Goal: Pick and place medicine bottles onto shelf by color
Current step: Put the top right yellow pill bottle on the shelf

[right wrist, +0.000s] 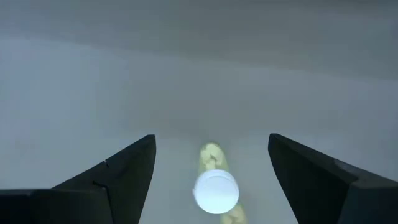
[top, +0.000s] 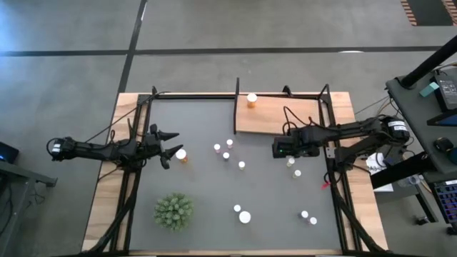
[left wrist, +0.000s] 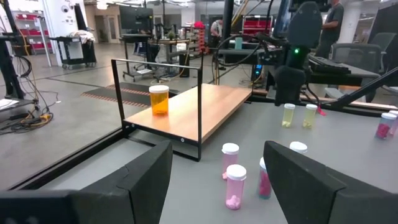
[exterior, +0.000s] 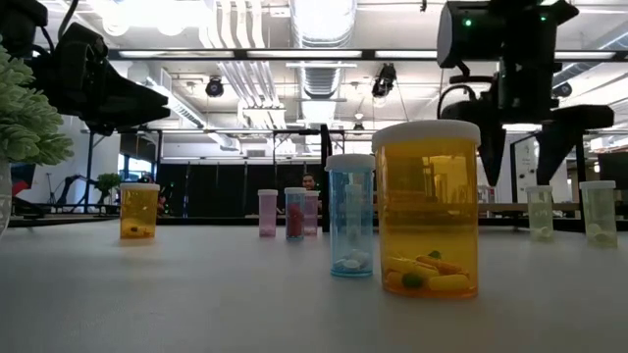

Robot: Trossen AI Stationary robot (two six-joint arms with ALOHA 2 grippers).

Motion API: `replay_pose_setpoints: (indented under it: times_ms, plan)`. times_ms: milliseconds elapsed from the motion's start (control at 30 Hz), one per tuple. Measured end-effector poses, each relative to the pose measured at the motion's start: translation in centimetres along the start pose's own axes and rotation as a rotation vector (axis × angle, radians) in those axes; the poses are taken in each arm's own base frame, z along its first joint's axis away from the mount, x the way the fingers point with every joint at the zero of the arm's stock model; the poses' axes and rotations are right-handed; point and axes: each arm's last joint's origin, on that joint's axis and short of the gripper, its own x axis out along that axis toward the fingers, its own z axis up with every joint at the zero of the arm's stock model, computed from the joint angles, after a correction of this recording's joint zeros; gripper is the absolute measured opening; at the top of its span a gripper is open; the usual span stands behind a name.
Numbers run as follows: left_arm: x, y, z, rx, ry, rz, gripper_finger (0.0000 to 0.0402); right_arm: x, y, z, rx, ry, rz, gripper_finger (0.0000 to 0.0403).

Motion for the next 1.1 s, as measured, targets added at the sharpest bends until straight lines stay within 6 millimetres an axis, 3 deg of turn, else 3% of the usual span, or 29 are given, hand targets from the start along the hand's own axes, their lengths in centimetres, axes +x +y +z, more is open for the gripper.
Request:
replay_pose_setpoints:
  times_ms: [433,833,1100]
  plan:
    - [0.0,0.0,0.0,0.0,0.0,0.0,0.0238,1.8,-0.4,-1.7,0.08,0.065,0.007,0.0298]
    - [0.0,0.0,0.0,0.0,0.0,0.0,0.0238,2.0,-0.6,-1.8,0.148,0.09,-0.005,0.0228]
    - [0.0,0.0,0.0,0.0,0.0,0.0,0.0238,2.1,-0.6,-1.8,0.177,0.09,0.003,0.0208]
